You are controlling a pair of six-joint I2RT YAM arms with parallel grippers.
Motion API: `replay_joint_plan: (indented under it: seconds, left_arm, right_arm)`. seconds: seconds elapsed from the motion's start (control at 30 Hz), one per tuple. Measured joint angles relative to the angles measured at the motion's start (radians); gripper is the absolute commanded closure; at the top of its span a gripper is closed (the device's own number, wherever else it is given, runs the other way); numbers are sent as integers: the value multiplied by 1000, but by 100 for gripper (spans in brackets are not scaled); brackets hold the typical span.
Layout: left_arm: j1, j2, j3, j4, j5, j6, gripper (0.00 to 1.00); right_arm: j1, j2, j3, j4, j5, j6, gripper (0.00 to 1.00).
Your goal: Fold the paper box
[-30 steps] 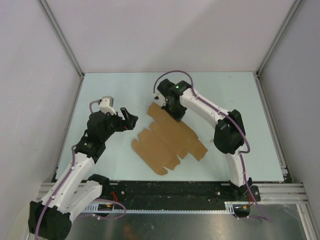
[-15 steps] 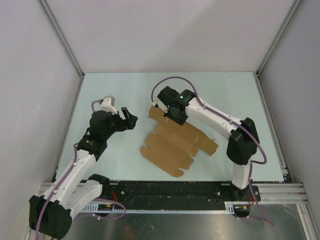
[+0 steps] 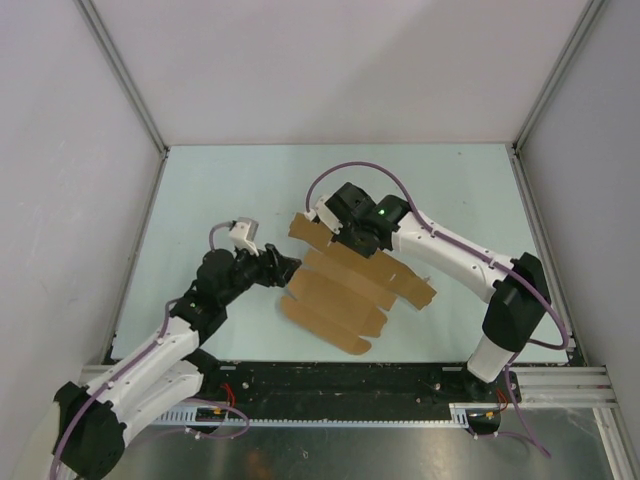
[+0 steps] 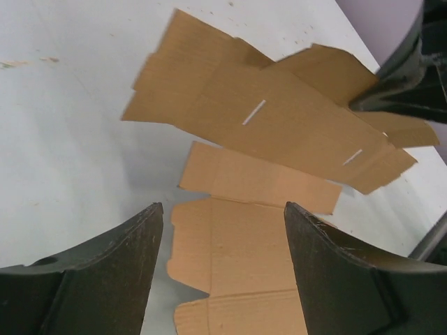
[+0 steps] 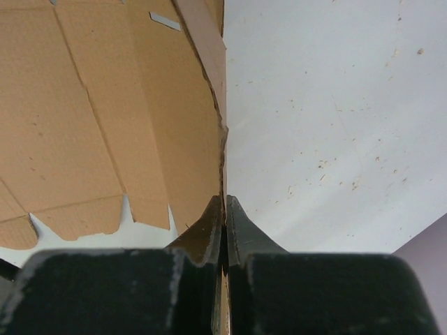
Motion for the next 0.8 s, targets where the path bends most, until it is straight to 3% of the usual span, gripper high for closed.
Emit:
replay_joint_plan:
  seconds: [0.17,0.33,0.4,0.53,0.8]
  left_arm:
    - [-45,26,-24,73,9,3,33]
    - [-46,89,-24,140,8,14,34]
    - [-46,134,-24,153,10,19,32]
    - [-46,219,-18,154,21,27,15]
    - [-47,332,37,168,25,41,15]
  right_arm:
    - [-2,0,-3,8,-23,0,100]
    - [-2,-2,-3,12,-55,0,100]
    - [-2,-4,-3,12,-62,0,100]
    - [-3,-16,-3,10,-79,0,100]
    - [-10,-63,-4,4,-118,0,100]
